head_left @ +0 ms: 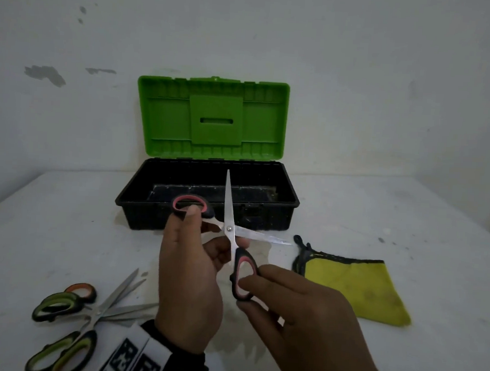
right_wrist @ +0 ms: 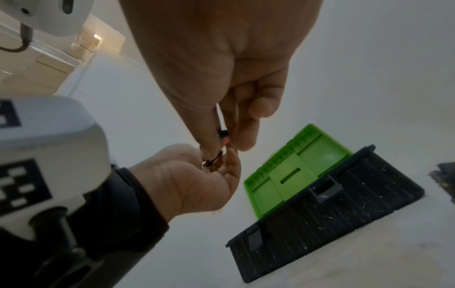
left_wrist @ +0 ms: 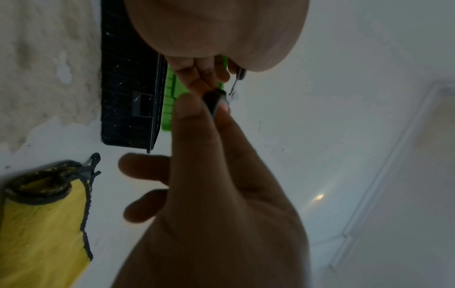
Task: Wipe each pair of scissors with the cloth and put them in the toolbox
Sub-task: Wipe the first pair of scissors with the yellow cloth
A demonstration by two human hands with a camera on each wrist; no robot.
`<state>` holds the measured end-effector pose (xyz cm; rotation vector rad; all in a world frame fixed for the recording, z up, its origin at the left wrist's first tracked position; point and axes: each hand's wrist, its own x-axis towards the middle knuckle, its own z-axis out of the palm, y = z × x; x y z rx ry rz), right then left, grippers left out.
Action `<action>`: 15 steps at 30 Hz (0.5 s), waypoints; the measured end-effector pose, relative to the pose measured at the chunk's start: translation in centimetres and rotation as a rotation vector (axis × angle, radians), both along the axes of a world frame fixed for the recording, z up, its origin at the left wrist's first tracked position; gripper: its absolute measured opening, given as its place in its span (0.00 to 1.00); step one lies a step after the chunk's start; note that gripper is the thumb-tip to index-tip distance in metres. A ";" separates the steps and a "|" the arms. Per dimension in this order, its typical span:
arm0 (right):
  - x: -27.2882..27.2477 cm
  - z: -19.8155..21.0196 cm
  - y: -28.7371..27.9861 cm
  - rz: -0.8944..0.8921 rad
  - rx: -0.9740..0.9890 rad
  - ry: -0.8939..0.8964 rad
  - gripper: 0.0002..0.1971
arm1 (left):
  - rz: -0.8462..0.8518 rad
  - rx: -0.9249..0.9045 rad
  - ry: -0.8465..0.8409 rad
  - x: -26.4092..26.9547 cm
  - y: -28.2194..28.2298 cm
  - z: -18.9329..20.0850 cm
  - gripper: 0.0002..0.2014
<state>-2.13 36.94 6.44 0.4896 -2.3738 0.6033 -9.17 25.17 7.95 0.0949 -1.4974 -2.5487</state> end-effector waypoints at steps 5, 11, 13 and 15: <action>-0.6 0.1 -0.1 -0.023 0.039 -0.098 0.10 | -0.038 -0.021 -0.011 0.4 0.8 -0.3 0.12; -0.2 2.8 3.4 0.020 -0.044 -0.444 0.24 | 0.068 0.009 -0.027 -1.4 0.6 -0.4 0.10; -0.7 3.4 6.3 -0.103 -0.090 -0.375 0.18 | 0.095 -0.007 -0.019 -2.1 0.3 -0.6 0.09; -1.8 3.4 9.5 -0.263 -0.074 -0.342 0.15 | 0.115 -0.031 -0.007 -2.5 0.2 -0.7 0.08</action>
